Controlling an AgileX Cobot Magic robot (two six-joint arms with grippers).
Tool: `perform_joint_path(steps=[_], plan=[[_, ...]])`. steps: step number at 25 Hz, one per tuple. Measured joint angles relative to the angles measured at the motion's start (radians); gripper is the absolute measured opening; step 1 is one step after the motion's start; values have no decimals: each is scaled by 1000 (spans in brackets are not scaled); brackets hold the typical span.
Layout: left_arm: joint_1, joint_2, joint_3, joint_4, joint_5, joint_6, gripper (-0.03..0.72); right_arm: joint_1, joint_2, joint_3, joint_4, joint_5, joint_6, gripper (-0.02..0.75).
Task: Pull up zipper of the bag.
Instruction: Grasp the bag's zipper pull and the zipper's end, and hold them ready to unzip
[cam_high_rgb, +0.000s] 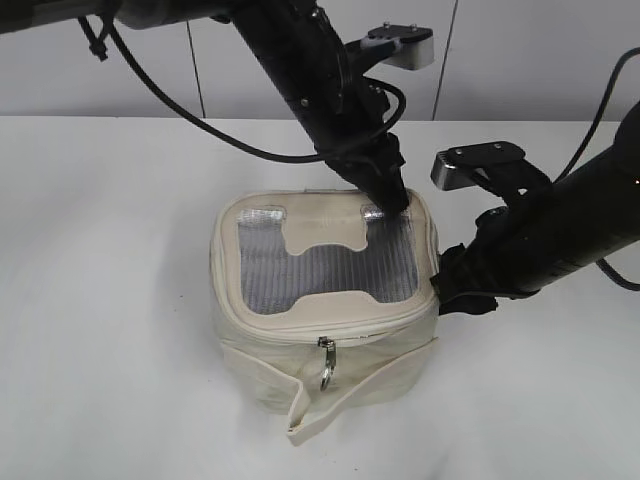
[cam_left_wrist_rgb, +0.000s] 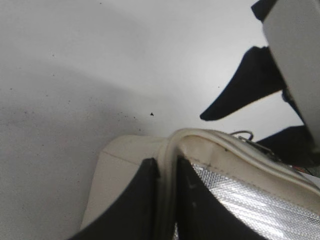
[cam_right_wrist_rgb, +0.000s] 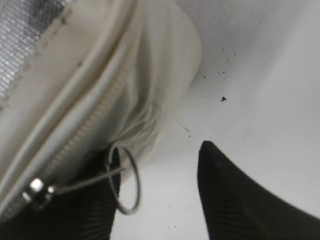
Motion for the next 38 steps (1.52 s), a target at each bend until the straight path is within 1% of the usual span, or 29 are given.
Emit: perform_joint_path(steps=[1,3,5,6,9,11,17,20,30,38], plan=[[1,0,0,0,-1,-3,75,0,4,1,19,-16,-13,299],[1,0,0,0,-2,-4,75,1,5,2,53,-36,-27,105],[1,0,0,0,-2,-5,75,1,5,2,67,-45,-30,22],[1,0,0,0,-2,-5,75,1,4,2,69,-42,-30,5],[1,0,0,0,-2,-6,75,1,-26,2,63,-2,-12,5],[1,0,0,0,-2,-6,75,1,-64,2,38,31,29,5],[1,-2,0,5,-1,-6,75,1,-173,2,-135,130,203,5],[1,-2,0,7,-2,-6,75,1,-185,2,-187,194,251,5],[1,-2,0,7,-3,-6,75,1,-185,2,-205,221,274,5],[1,-2,0,7,-5,-13,75,10,-187,1,-201,296,269,5]])
